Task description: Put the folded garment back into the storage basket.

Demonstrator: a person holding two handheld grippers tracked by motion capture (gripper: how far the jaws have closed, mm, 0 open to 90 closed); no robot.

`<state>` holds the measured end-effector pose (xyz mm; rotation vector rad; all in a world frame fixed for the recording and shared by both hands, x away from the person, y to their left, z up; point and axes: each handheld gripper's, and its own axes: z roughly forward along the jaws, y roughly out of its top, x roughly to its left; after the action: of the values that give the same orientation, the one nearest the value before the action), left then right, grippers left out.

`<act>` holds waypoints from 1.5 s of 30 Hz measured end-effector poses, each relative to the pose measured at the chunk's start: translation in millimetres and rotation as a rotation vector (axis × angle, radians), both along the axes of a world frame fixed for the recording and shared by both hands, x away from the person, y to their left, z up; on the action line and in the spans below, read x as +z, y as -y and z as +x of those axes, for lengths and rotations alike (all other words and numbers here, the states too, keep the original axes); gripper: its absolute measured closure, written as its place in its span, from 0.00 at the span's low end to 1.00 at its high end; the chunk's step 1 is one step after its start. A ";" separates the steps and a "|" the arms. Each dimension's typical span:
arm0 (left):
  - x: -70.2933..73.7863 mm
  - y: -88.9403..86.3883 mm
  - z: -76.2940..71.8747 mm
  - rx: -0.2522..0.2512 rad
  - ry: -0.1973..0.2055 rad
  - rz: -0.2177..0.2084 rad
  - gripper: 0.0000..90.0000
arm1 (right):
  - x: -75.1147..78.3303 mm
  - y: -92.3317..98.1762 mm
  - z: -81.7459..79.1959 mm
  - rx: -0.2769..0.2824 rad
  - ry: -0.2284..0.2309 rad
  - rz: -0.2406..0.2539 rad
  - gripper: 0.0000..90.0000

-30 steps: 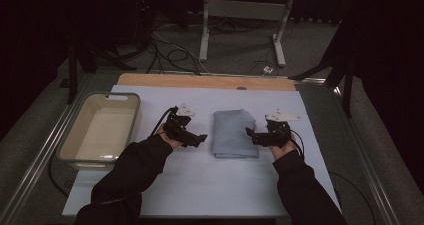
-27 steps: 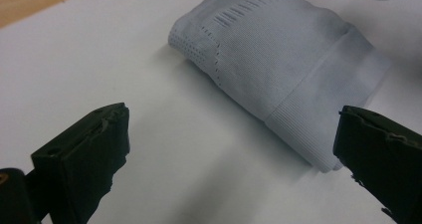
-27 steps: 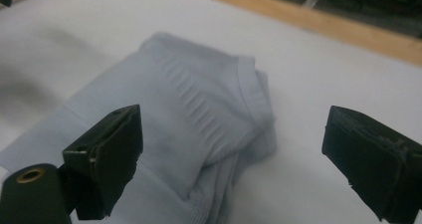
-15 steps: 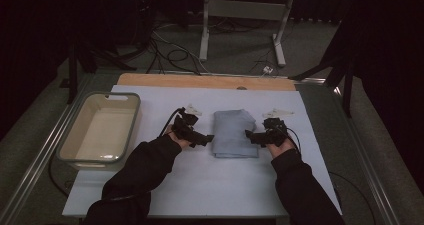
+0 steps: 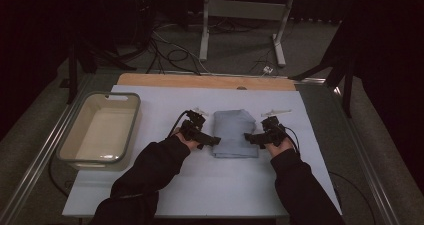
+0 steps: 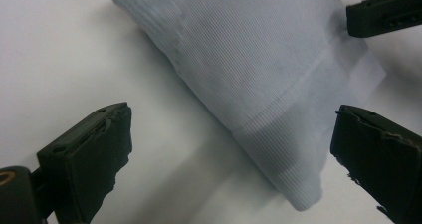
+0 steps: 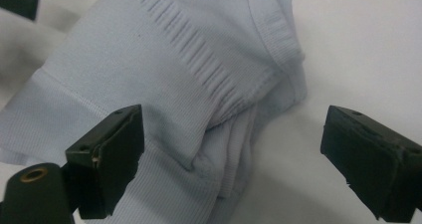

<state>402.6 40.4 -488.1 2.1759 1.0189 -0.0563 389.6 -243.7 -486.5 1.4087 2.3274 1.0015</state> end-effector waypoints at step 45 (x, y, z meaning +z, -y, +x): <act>-25.2 17.7 20.2 0.056 -0.303 -0.122 0.52 | -23.6 -1.8 12.2 0.020 -0.240 0.171 0.31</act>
<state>422.8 22.6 -513.3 2.0651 1.2089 -0.4224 401.8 -241.9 -510.1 1.6565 2.4765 1.1160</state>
